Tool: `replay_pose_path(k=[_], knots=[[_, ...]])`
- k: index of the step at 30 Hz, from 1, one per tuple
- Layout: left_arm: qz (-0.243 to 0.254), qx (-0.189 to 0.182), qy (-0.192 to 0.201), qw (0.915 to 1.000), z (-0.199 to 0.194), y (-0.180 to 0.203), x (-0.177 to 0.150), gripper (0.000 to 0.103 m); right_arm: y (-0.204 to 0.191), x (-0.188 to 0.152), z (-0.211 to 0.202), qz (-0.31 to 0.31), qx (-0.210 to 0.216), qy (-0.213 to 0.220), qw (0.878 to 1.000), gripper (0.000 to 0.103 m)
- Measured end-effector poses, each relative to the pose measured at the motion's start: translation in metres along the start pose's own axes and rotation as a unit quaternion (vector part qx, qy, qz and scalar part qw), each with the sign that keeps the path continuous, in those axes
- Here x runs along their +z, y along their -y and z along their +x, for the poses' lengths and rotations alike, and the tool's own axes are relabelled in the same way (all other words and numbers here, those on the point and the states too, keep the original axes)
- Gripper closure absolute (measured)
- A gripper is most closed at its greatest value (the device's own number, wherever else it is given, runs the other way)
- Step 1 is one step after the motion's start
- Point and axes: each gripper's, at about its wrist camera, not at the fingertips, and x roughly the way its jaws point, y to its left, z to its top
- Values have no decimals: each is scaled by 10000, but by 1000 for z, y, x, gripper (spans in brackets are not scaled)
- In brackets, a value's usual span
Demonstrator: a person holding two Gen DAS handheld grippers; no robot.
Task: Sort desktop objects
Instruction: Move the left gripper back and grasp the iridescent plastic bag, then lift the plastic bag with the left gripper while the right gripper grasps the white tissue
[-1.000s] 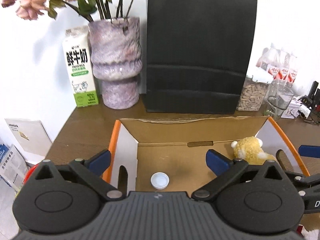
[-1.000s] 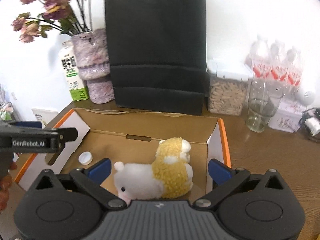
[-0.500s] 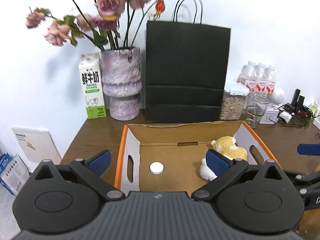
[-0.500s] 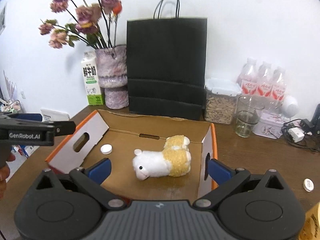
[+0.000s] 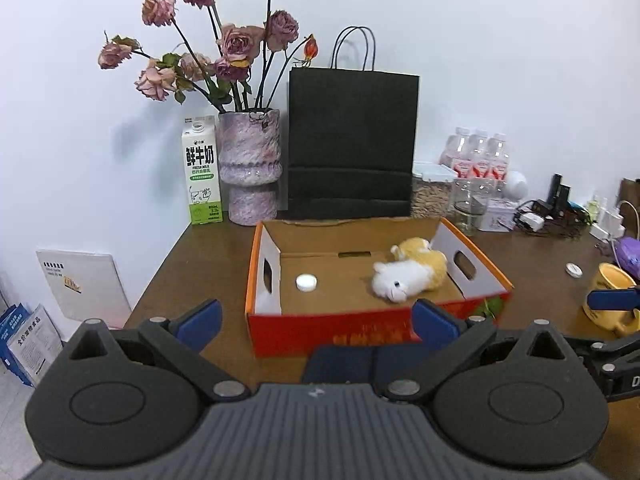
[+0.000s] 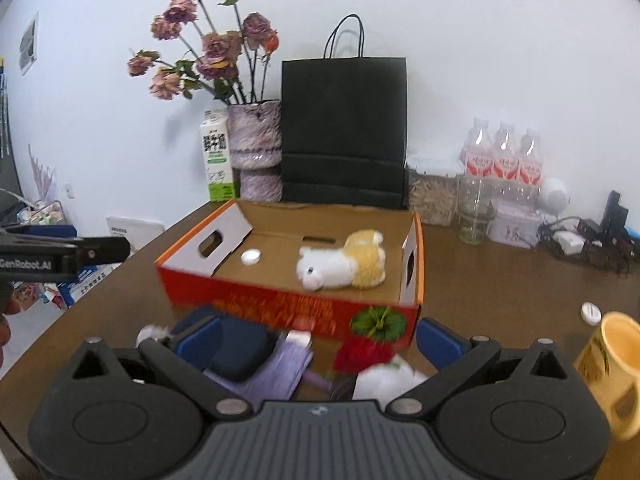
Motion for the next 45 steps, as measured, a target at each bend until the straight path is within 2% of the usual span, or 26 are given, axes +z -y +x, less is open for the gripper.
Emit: replay_pose_path(k=[4, 10, 16, 28, 33, 34, 35, 37, 38, 39, 45], knots=[[-36, 46, -162, 9999, -16, 0, -30, 0, -9, -29, -11, -37, -47, -187, 9998, 0], [-155, 99, -409, 9990, -30, 1, -76, 0, -13, -72, -21, 256, -45, -478, 9985, 0], [97, 68, -325, 9994, -48, 14, -105, 0, -19, -103, -22, 259, -29, -728, 9970, 0], [211, -14, -717, 9972, -35, 25, -134, 0, -21, -124, -21, 248, -37, -745, 9969, 0], [357, -78, -740, 9966, -30, 34, -141, 0, -22, -128, -18, 222, -57, -751, 9969, 0], [385, -98, -754, 9964, -28, 36, -142, 2, -22, -129, -18, 216, -57, -752, 9969, 0], [397, -137, -767, 9962, -26, 37, -142, 9, -23, -129, -18, 207, -54, -749, 9970, 0], [400, -248, -833, 9954, -22, 39, -143, 31, -23, -130, -18, 187, -53, -740, 9971, 0], [384, -311, -893, 9948, -20, 40, -144, 56, -23, -130, -19, 180, -52, -731, 9972, 0], [334, -346, -955, 9943, -18, 39, -145, 57, -23, -130, -19, 176, -53, -723, 9972, 0], [187, -296, -735, 9967, -22, 30, -139, 59, -22, -125, -18, 180, -111, -649, 9977, 0]])
